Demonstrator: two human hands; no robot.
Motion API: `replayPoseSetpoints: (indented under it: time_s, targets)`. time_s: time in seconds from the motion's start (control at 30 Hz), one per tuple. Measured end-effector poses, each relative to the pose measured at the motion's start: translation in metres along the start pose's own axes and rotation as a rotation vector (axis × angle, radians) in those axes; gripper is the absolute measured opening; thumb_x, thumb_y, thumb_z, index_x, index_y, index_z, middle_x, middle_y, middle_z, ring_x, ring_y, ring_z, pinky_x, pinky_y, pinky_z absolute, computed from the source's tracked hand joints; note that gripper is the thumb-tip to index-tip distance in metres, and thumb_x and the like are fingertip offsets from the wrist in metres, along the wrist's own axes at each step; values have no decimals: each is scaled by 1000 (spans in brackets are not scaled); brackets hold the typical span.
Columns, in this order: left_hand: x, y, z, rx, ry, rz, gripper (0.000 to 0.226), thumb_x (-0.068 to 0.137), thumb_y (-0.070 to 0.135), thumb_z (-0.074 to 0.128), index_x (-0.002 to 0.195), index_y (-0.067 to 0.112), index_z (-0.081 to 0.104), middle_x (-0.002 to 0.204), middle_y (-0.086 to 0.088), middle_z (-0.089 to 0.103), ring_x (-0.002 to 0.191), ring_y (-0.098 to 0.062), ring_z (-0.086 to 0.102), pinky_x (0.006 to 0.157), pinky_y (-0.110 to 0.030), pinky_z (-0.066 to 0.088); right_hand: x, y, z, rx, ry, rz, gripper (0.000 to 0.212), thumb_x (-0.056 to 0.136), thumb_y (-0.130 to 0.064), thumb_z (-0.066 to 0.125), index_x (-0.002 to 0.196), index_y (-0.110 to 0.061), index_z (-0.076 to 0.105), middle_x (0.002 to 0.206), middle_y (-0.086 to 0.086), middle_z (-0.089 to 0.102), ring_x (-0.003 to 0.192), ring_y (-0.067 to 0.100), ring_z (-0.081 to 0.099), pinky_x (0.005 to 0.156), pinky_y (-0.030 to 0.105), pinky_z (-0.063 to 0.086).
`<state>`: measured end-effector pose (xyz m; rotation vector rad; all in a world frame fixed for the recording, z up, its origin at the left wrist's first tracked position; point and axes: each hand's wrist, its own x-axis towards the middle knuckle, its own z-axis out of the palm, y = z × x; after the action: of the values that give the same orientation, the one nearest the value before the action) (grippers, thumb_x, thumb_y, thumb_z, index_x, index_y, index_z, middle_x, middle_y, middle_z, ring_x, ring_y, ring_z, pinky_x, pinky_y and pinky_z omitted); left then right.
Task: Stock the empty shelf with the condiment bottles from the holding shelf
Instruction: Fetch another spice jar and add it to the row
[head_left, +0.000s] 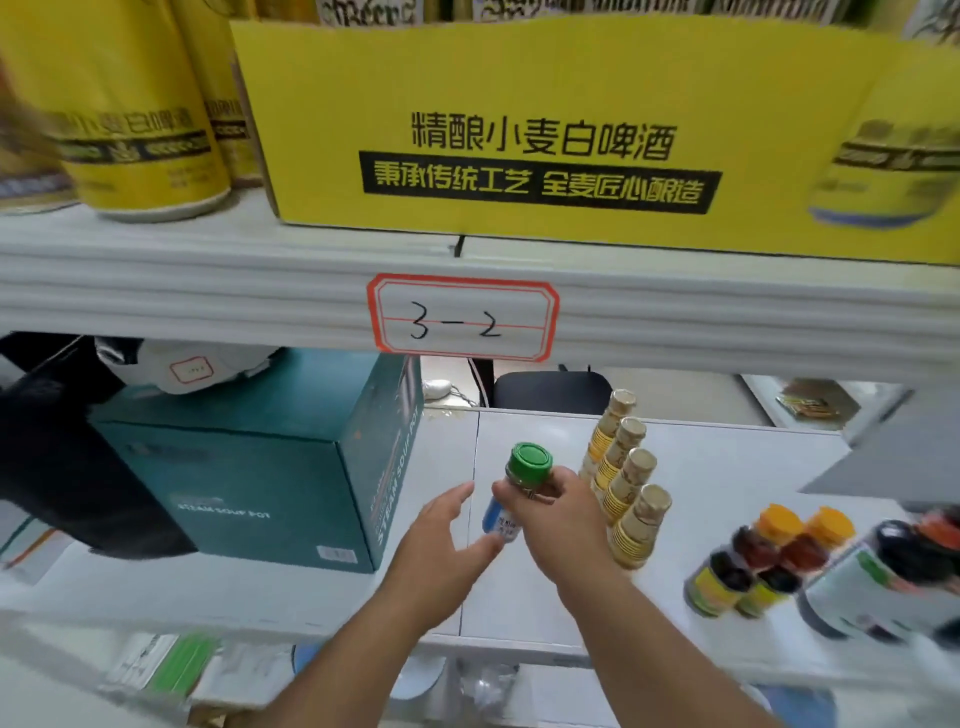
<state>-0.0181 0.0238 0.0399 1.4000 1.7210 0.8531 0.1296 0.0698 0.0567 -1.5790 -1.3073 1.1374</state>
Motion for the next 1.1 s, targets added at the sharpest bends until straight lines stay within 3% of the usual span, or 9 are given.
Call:
replayPoseSetpoints:
  time_s: [0.2, 0.3, 0.4, 0.47, 0.57, 0.77, 0.93, 1.03, 1.1]
  targets:
    - [-60, 31, 10, -107, -160, 22, 73, 76, 54, 82, 141, 45, 50, 145, 16, 53, 131, -5, 51, 112, -34, 45, -85, -32, -63, 63, 13, -48, 24, 81, -35, 84, 101, -27, 72, 93, -12, 75, 82, -3, 68, 67, 16, 49]
    - [-87, 55, 29, -109, -254, 50, 58, 80, 43, 84, 132, 40, 57, 133, 16, 60, 122, -5, 58, 111, -33, 47, -116, -34, -95, 67, 65, -36, 23, 78, -35, 86, 95, -28, 73, 90, -12, 76, 81, -1, 71, 78, 25, 58]
    - [-107, 82, 52, -118, -326, 98, 40, 84, 36, 83, 119, 38, 64, 119, 17, 67, 107, -1, 64, 102, -29, 52, -142, -29, -130, 91, 140, -21, 37, 71, -44, 87, 100, -25, 72, 93, -11, 77, 88, 5, 73, 85, 36, 62]
    - [-121, 99, 71, -107, -388, 146, 37, 84, 40, 81, 117, 38, 67, 116, 18, 68, 105, -1, 66, 95, -29, 56, -162, -21, -158, 126, 177, -11, 38, 74, -44, 86, 103, -25, 74, 96, -10, 78, 90, 6, 74, 85, 34, 62]
    - [-140, 120, 100, -77, -465, 215, 29, 87, 44, 78, 114, 42, 67, 112, 23, 68, 105, 5, 62, 80, -15, 52, -193, -11, -198, 159, 217, -16, 17, 86, -33, 81, 101, -26, 76, 92, -10, 78, 86, 4, 74, 79, 26, 59]
    - [-176, 161, 173, -47, -701, 343, 38, 87, 31, 80, 122, 34, 66, 113, 18, 71, 104, 11, 62, 74, -4, 49, -246, 23, -276, 202, 453, 20, 15, 83, -26, 84, 96, -21, 78, 90, -4, 79, 86, 14, 76, 83, 37, 62]
    - [-220, 203, 254, -17, -834, 398, 33, 84, 25, 83, 114, 32, 70, 105, 13, 77, 100, -3, 71, 85, -24, 58, -298, 56, -353, 254, 627, 16, 16, 81, -19, 86, 94, -16, 78, 86, -2, 79, 79, 12, 75, 73, 26, 59]
    - [-252, 228, 300, 25, -889, 466, 23, 83, 29, 82, 103, 31, 71, 97, 15, 77, 94, -7, 72, 81, -21, 57, -331, 70, -398, 301, 710, 8, 17, 81, -13, 85, 96, -9, 77, 84, 2, 79, 71, 6, 72, 65, 18, 54]
    - [-275, 244, 327, 19, -915, 494, 27, 79, 34, 83, 103, 31, 72, 100, 13, 77, 97, -9, 72, 89, -30, 58, -352, 79, -426, 310, 747, 1, 17, 82, -12, 85, 96, -8, 77, 83, 1, 79, 68, 4, 70, 63, 16, 53]
